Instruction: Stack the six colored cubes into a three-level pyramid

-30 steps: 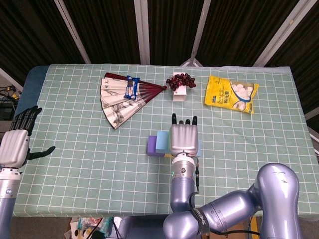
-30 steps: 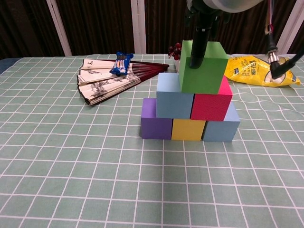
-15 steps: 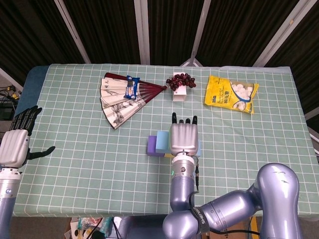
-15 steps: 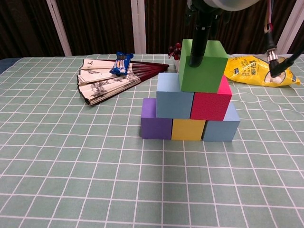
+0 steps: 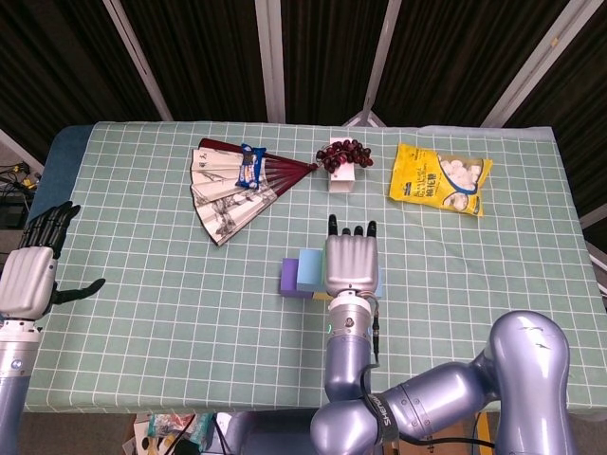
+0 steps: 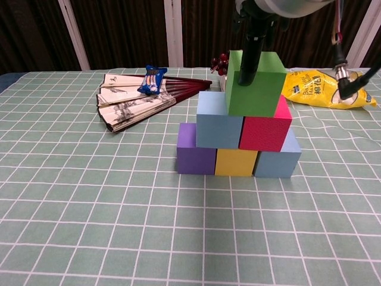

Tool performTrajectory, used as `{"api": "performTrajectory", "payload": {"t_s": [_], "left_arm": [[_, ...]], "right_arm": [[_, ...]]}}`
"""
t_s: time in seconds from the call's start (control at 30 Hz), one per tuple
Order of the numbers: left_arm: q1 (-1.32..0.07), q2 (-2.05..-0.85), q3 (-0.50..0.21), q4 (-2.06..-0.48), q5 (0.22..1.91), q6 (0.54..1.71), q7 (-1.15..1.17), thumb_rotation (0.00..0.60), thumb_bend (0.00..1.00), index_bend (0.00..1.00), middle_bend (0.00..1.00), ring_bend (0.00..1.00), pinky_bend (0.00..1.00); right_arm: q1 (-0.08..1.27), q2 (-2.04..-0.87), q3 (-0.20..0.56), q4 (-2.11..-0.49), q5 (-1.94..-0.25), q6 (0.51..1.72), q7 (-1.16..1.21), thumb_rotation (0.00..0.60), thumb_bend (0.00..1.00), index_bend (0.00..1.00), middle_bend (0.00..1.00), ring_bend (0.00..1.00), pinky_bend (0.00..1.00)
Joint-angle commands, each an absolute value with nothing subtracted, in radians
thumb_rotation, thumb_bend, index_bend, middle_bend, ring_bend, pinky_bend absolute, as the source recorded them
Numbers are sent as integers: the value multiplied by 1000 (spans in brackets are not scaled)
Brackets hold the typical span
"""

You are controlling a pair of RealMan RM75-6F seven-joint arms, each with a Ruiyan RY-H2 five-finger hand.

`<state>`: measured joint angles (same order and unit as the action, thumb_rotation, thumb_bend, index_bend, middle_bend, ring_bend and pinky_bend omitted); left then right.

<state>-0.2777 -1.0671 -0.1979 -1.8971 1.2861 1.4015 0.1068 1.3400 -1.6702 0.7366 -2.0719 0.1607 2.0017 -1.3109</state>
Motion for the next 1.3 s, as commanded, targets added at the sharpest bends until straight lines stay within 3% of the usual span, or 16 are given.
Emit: {"api": "performTrajectory", "payload": {"t_s": [0.03, 0.43, 0.67, 1.3], "left_arm": [[-278, -1068, -198, -1896, 1286, 1401, 107, 600, 47, 0, 14, 0, 8], [-278, -1068, -198, -1896, 1286, 1403, 110, 600, 47, 0, 14, 0, 8], [-277, -1068, -199, -1897, 1287, 1406, 110, 600, 47, 0, 14, 0, 1], [-268, -1057, -197, -1915, 1313, 1428, 107, 600, 47, 0, 14, 0, 1]], "right_arm": [[1337, -1670, 735, -2074, 161, 1998, -1310, 600, 331, 0, 413, 204, 101], [1325, -1660, 739, -2099, 176, 1970, -1316, 600, 331, 0, 180, 72, 101], [1322, -1651, 728, -2110, 158, 1956, -1307, 600, 311, 0, 93, 27, 101], [1303, -1583, 706, -2234, 169, 2019, -1323, 600, 291, 0, 51, 3, 85]]}}
